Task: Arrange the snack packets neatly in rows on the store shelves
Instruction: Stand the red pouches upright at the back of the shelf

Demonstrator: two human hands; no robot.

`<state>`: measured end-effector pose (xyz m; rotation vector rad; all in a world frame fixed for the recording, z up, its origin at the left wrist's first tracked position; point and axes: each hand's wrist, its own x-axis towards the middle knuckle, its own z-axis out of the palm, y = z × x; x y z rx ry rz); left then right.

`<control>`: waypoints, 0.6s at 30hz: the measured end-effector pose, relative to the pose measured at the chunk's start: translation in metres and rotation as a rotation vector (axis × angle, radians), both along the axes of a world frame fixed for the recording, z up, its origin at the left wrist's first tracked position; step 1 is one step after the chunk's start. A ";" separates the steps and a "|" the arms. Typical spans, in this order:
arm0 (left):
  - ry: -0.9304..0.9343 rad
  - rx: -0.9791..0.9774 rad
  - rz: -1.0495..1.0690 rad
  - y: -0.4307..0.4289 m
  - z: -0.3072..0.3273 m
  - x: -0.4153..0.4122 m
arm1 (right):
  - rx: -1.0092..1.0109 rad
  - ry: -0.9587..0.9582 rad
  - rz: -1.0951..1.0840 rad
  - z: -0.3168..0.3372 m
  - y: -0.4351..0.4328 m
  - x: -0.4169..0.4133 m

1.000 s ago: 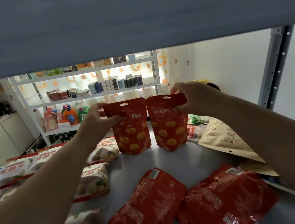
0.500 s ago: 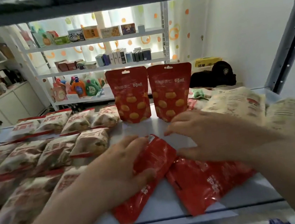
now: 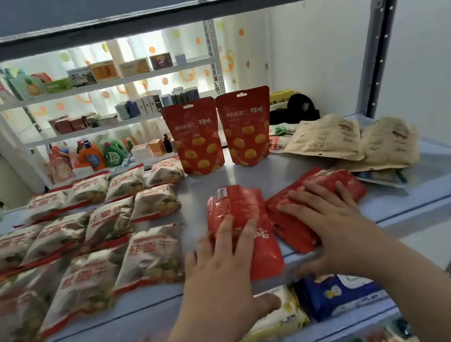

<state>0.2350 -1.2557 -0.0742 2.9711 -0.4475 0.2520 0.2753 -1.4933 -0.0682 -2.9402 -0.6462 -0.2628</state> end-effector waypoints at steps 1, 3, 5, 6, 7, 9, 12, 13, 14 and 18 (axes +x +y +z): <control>-0.037 -0.003 -0.005 0.000 -0.002 -0.003 | 0.037 -0.010 0.009 0.000 0.000 0.000; -0.082 -0.045 -0.016 0.002 -0.003 -0.006 | 0.101 -0.043 0.038 0.000 0.002 -0.004; -0.084 -0.119 -0.036 0.006 0.000 -0.010 | 0.163 -0.098 0.072 -0.002 0.002 -0.008; -0.081 -0.155 -0.049 0.007 0.001 -0.013 | 0.192 -0.113 0.087 -0.004 0.001 -0.010; -0.078 -0.190 -0.063 0.009 0.002 -0.015 | 0.222 -0.115 0.101 -0.005 0.000 -0.012; -0.087 -0.254 -0.089 0.012 0.005 -0.020 | 0.276 -0.104 0.129 -0.005 -0.003 -0.015; -0.149 -0.357 -0.115 0.017 0.012 -0.028 | 0.317 -0.082 0.180 0.002 -0.008 -0.017; -0.177 -0.398 -0.113 0.018 0.016 -0.030 | 0.336 -0.071 0.206 0.005 -0.010 -0.016; -0.218 -0.434 -0.106 0.019 0.020 -0.031 | 0.373 -0.065 0.231 0.009 -0.012 -0.015; -0.436 -0.495 -0.052 0.019 0.039 -0.030 | 0.616 -0.113 0.267 0.024 -0.014 -0.009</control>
